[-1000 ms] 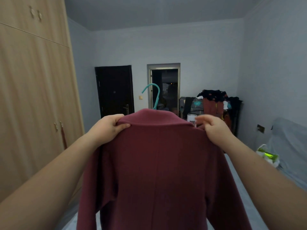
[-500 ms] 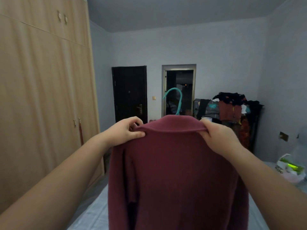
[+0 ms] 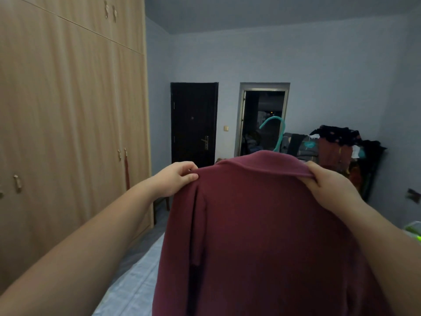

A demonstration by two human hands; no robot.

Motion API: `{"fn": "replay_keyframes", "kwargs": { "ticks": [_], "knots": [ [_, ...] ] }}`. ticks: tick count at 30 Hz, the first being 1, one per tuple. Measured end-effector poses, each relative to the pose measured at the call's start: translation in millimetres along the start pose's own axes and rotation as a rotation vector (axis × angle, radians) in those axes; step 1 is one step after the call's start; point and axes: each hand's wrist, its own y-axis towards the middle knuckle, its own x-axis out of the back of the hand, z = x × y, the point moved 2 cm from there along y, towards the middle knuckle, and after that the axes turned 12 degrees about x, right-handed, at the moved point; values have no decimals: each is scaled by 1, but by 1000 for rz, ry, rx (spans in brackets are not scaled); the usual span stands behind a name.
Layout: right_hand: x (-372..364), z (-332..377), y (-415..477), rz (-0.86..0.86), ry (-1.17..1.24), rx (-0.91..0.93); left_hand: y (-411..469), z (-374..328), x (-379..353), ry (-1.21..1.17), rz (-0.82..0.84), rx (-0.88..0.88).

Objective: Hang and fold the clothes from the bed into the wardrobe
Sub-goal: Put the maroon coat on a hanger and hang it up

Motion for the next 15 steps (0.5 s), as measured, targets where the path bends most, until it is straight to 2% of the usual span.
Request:
{"fn": "replay_keyframes", "kwargs": {
  "ticks": [2, 7, 9, 12, 15],
  "knots": [
    [-2, -1, -1, 29, 24, 5, -1, -2, 0, 48, -89, -57],
    [3, -6, -4, 158, 7, 31, -5, -1, 23, 134, -185, -102],
    [6, -7, -6, 170, 96, 33, -8, 7, 36, 114, -218, -88],
    [10, 2, -2, 62, 284, 36, -10, 19, 38, 102, -173, -43],
    [10, 16, 4, 90, 300, 56, -7, 11, 29, 122, -84, 33]
  ]
}}
